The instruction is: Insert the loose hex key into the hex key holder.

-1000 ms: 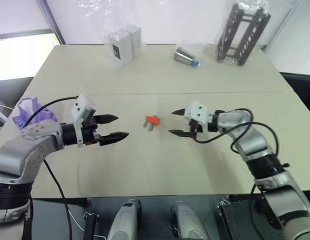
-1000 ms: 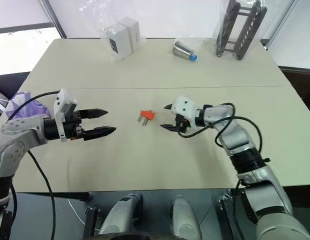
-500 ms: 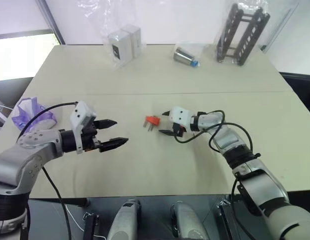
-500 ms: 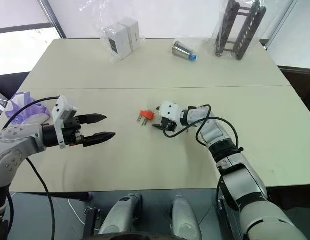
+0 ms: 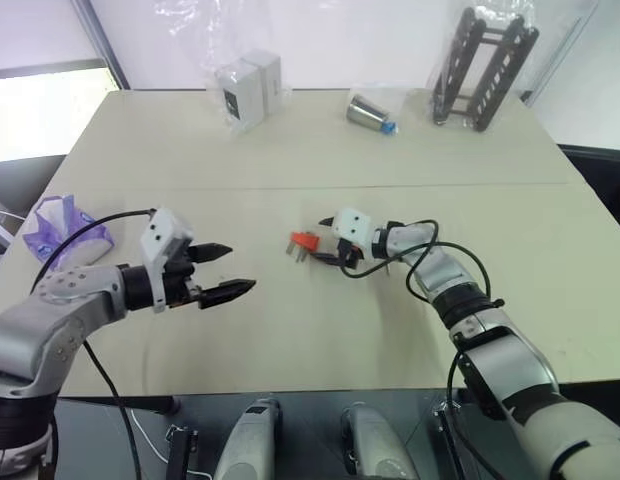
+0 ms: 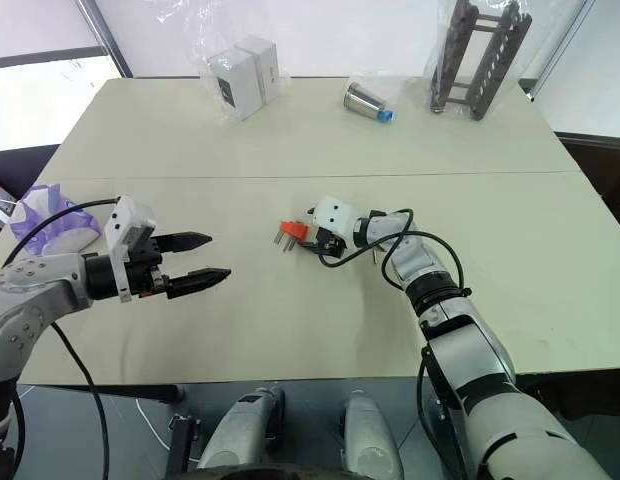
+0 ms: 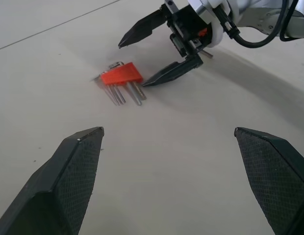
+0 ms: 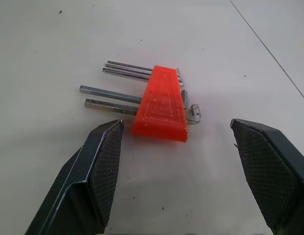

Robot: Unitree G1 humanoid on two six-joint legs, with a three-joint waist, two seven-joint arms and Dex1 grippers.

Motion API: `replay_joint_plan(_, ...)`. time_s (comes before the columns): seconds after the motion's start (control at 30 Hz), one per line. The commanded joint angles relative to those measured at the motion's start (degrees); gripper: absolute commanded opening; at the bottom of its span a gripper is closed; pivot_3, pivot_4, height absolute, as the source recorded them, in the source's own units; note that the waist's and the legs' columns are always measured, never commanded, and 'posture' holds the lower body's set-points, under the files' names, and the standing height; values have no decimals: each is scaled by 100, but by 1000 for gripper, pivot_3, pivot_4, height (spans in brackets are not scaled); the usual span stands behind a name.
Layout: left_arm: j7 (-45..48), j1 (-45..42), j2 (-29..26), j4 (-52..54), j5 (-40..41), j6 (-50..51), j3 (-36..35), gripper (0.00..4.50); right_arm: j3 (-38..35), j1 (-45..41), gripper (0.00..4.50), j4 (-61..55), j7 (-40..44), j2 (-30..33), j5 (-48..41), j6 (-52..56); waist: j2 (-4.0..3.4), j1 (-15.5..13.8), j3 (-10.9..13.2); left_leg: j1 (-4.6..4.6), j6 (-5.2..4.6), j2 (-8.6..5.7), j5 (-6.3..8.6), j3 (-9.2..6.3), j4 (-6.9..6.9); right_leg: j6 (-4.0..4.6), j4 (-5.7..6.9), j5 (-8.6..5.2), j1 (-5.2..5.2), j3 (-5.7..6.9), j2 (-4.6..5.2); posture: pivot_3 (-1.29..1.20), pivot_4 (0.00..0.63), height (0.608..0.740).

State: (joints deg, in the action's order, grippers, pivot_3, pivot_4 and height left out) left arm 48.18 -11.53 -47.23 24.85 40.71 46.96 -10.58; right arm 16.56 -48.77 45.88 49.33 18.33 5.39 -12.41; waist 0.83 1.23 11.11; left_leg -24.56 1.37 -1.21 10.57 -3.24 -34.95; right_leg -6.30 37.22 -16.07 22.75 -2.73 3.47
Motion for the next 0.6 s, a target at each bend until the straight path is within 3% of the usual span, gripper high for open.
replay_joint_plan(0.03, -42, 22, -49, 177, 62, -64, -191, 4452, -59, -149, 3632, 118, -14, -87, 38, -21, 0, 2, 0, 5, 0, 0, 0, 0, 1, 0, 0, 0, -4, 0, 0, 0, 150, 740)
replay_joint_plan(0.4, -171, 113, -10, 255, 42, -115, -209, 4452, -3, -266, 3632, 517, 44, -267, 155, -82, 0, 121, 0, 14, 0, 2, 0, -3, 5, 0, 2, 0, -10, 0, -2, 0, 150, 740)
replay_joint_plan(0.5, -234, 174, 7, 297, 46, -122, -260, 4500, 10, -325, 2783, 667, 65, -311, 185, -108, -1, 137, -1, 16, 0, 2, 0, -4, 8, 0, 2, 0, -9, 0, -2, 0, 150, 740)
replay_joint_plan(0.6, -323, 232, 33, 356, 69, -121, -313, 4500, 4, -381, 1330, 824, 114, -356, 201, -138, -1, 135, -1, 17, 1, 3, -1, -5, 10, 0, 4, 0, -9, 0, -4, 0, 150, 740)
